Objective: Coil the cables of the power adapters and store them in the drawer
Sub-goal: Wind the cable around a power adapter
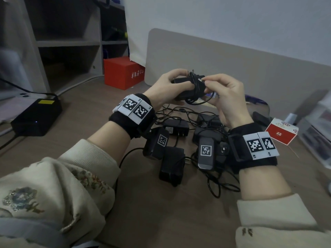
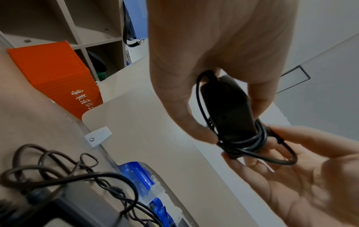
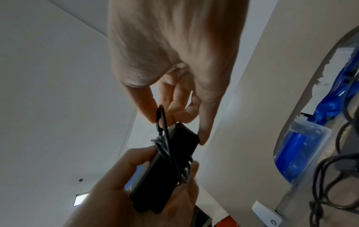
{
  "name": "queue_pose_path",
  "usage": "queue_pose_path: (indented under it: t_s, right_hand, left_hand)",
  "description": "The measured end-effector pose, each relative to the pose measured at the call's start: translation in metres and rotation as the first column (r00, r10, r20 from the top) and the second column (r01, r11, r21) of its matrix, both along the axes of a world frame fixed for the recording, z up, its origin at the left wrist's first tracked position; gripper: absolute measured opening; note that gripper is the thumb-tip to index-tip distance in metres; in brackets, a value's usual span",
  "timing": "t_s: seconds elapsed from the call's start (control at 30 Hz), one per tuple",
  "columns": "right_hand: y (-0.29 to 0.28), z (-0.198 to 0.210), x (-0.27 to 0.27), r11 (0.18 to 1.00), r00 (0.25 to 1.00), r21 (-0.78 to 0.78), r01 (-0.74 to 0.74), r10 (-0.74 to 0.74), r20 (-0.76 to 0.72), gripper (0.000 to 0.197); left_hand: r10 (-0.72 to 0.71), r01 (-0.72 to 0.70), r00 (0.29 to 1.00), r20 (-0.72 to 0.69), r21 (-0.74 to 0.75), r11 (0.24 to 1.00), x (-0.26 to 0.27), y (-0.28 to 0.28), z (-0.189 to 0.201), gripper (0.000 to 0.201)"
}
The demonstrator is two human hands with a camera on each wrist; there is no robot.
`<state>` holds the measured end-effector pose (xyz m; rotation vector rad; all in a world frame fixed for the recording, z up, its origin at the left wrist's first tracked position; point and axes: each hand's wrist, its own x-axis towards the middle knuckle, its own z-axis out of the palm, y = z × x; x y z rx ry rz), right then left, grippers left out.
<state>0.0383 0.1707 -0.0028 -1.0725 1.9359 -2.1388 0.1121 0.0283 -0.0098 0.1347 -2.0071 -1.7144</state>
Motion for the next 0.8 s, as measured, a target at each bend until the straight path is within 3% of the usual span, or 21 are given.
queue_pose_path:
  t_s: [0.3, 0.53, 0.7, 0.8]
  right_hand:
    - [-0.0026, 0.0006, -0.0008, 0.997, 1.000, -0.071, 0.023, -0.022, 0.008, 0.021]
    - [0.0006, -0.0013, -0.0048, 0.999, 0.999, -0.035, -0.012, 0.010, -0.032, 0.015]
    - [0.0015, -0.0021, -0.0044, 0.999, 0.998, 0.010, -0.035, 0.035, -0.047, 0.015]
    - [0.0037, -0.0008, -0.0048, 0.997, 0.996, 0.061, -0.045, 0.050, -0.070, 0.021]
  left_hand:
    - [-0.024, 0.028, 0.999, -0.039, 0.092, 0.995, 0.0031, -0.0015, 0.0011, 0.034]
    - [-0.017, 0.021, 0.999, -0.035, 0.108, 0.994, 0.0024, -0.0019, 0.0007, 0.029]
    - [-0.048, 0.052, 0.999, -0.025, 0.163, 0.985, 0.0024, -0.0048, 0.0024, 0.037]
    - [-0.082, 0.083, 0.997, -0.011, 0.153, 0.985, 0.0028, -0.0046, 0.0014, 0.036]
